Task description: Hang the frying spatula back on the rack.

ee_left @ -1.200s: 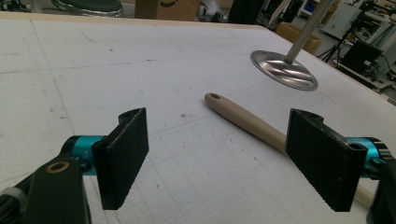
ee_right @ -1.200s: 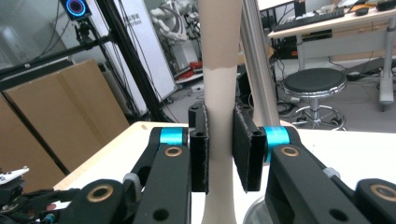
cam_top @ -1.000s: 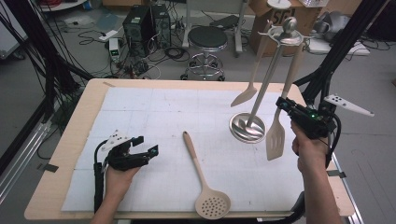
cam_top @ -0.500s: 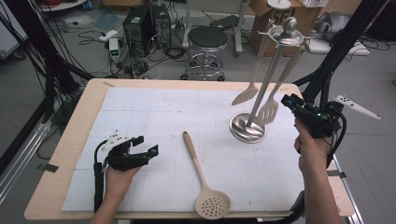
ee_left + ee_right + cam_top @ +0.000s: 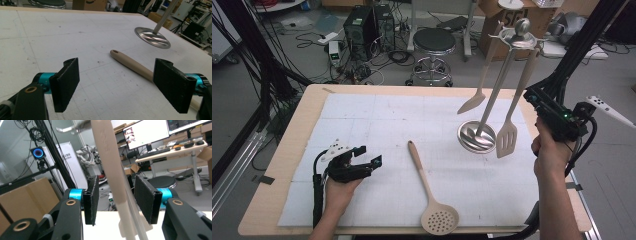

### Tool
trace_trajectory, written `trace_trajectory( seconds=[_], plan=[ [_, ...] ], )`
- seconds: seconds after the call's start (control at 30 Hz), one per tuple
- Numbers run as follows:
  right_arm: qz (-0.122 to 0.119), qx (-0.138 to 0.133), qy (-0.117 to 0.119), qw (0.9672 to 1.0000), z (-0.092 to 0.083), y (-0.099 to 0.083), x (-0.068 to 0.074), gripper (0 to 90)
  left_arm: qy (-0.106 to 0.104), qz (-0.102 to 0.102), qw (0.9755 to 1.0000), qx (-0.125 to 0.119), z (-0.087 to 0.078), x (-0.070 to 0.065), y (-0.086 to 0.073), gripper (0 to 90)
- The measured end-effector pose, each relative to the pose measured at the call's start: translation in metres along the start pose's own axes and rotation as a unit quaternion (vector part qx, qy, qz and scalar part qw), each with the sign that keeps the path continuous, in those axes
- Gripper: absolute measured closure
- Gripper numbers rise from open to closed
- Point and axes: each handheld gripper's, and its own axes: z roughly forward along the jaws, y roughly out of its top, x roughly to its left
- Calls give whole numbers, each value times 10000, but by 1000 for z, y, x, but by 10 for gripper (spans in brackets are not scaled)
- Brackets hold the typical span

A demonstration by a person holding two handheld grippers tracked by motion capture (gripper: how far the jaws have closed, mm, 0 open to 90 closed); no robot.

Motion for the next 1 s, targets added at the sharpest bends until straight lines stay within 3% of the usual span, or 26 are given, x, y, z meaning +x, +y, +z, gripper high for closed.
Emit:
trace_trajectory(
  seconds=[0.13,0.27,0.63,1.0],
  plan=[
    [74,-162,30,9998,0,6,2,548,-9,-6,10000,-21,0,0,0,222],
    [376,-333,234,9985,0,10,-1,553,-10,1,10000,-22,0,1,0,222],
    [159,-498,134,9985,5,22,2,556,-24,-17,10000,-6,3,1,0,221],
    [464,-787,122,9957,14,36,-3,559,-52,0,10000,-6,5,-1,1,222]
  ],
)
